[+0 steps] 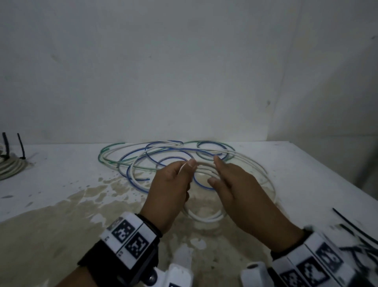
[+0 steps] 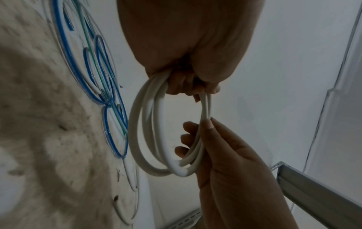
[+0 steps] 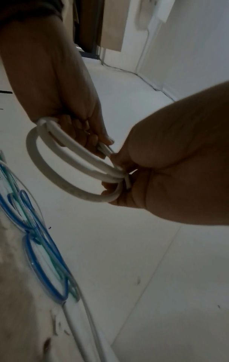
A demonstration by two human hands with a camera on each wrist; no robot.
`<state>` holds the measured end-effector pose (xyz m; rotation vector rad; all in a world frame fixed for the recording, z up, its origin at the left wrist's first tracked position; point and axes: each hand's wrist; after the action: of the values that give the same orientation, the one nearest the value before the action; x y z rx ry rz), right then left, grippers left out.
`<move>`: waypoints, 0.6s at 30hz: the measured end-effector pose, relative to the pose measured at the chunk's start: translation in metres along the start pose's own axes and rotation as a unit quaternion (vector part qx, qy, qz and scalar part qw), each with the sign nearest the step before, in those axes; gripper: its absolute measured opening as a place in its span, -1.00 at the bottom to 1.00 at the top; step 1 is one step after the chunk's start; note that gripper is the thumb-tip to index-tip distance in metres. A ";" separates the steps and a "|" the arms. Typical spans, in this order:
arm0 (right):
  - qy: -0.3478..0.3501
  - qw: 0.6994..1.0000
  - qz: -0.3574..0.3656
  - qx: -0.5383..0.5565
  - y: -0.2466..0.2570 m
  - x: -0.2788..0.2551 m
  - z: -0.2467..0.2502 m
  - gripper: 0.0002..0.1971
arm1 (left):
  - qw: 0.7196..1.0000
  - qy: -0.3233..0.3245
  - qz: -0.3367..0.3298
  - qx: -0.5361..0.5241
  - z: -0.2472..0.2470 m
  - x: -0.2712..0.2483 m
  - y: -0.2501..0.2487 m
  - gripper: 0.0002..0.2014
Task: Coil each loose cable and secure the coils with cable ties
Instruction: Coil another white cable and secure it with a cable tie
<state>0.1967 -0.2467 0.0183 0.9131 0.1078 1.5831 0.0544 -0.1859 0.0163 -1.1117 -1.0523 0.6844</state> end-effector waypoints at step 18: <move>-0.030 0.998 0.006 -0.062 -0.025 -0.013 0.034 -0.82 | 0.990 0.126 0.056 0.043 -0.053 0.011 0.007 -0.71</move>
<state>0.2359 -0.2660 0.0214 0.8649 -0.0381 1.5549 0.1081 -0.1935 0.0089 -1.1542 -0.7431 0.6528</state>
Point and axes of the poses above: each hand's wrist, its own x-axis towards the middle knuckle, its own z-axis out of the back of the hand, y = z × x, and after that the axes turned 5 degrees about x, right-handed
